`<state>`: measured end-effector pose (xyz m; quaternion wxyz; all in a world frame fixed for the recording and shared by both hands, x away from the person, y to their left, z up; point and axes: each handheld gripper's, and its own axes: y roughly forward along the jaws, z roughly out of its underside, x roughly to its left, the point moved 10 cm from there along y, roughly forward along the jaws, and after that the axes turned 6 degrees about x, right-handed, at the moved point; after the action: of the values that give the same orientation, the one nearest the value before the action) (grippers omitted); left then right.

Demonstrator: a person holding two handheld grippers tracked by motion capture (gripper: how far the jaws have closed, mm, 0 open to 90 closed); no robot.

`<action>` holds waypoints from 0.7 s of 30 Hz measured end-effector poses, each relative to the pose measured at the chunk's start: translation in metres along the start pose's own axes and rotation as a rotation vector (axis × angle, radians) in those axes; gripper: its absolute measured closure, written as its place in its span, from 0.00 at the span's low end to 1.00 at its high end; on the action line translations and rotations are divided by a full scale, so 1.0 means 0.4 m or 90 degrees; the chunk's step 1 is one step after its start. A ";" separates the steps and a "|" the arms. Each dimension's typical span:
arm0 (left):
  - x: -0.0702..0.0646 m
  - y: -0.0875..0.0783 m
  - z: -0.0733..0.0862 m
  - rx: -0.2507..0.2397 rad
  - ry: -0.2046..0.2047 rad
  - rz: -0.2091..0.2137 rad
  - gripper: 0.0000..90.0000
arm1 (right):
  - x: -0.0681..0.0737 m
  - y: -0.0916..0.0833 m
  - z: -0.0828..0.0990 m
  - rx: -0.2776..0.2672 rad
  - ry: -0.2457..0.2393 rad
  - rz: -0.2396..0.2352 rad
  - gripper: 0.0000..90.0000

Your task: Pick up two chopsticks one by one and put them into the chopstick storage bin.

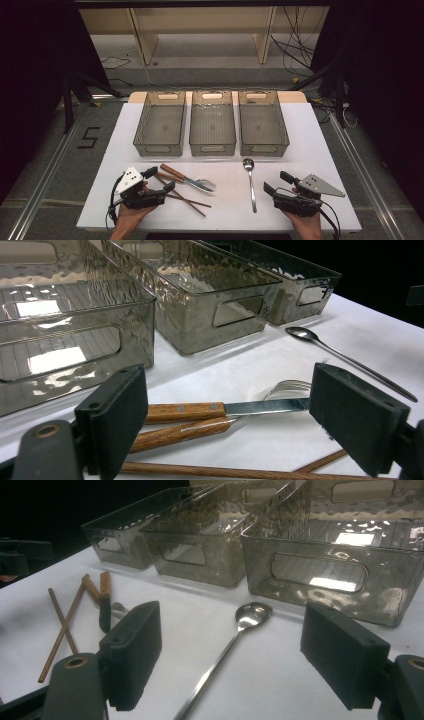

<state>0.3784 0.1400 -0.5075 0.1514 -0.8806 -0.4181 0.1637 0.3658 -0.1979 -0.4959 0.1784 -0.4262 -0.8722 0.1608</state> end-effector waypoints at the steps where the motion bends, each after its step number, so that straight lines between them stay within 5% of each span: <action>1: 0.000 0.000 0.000 0.000 0.001 0.000 0.17 | 0.000 0.000 0.000 0.000 0.001 0.000 0.28; 21: 0.034 -0.011 -0.039 0.017 -0.009 -0.032 0.20 | -0.007 0.001 0.001 0.001 0.011 0.000 0.29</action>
<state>0.3899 0.1514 -0.4936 0.1645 -0.8663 -0.4391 0.1720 0.3675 -0.2001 -0.4971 0.1865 -0.4271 -0.8706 0.1579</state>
